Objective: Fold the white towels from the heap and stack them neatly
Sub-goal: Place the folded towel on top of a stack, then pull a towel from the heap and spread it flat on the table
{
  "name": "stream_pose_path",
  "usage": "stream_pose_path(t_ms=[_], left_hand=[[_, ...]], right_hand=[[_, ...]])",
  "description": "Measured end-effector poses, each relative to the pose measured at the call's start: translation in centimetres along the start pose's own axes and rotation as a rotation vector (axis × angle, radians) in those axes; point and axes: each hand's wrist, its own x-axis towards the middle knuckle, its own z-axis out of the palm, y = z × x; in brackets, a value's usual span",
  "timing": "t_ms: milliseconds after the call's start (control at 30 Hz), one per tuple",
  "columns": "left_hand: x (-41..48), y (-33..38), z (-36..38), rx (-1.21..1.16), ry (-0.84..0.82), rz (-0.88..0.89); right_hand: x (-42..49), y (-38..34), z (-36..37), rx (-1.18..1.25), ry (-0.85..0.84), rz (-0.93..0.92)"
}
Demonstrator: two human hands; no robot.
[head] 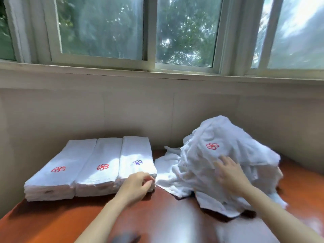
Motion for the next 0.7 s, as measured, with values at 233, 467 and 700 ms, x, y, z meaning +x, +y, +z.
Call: stream_pose_path(t_ms=[233, 467, 700], left_hand=[[9.5, 11.0, 11.5, -0.153, -0.064, 0.151], [12.6, 17.5, 16.9, 0.049, 0.223, 0.05], [12.1, 17.2, 14.0, -0.233, 0.442, 0.145]], right_hand=[[2.5, 7.9, 0.2, -0.104, -0.041, 0.167], [3.5, 7.7, 1.7, -0.088, 0.201, 0.107], [1.0, 5.1, -2.3, 0.325, 0.333, 0.0]])
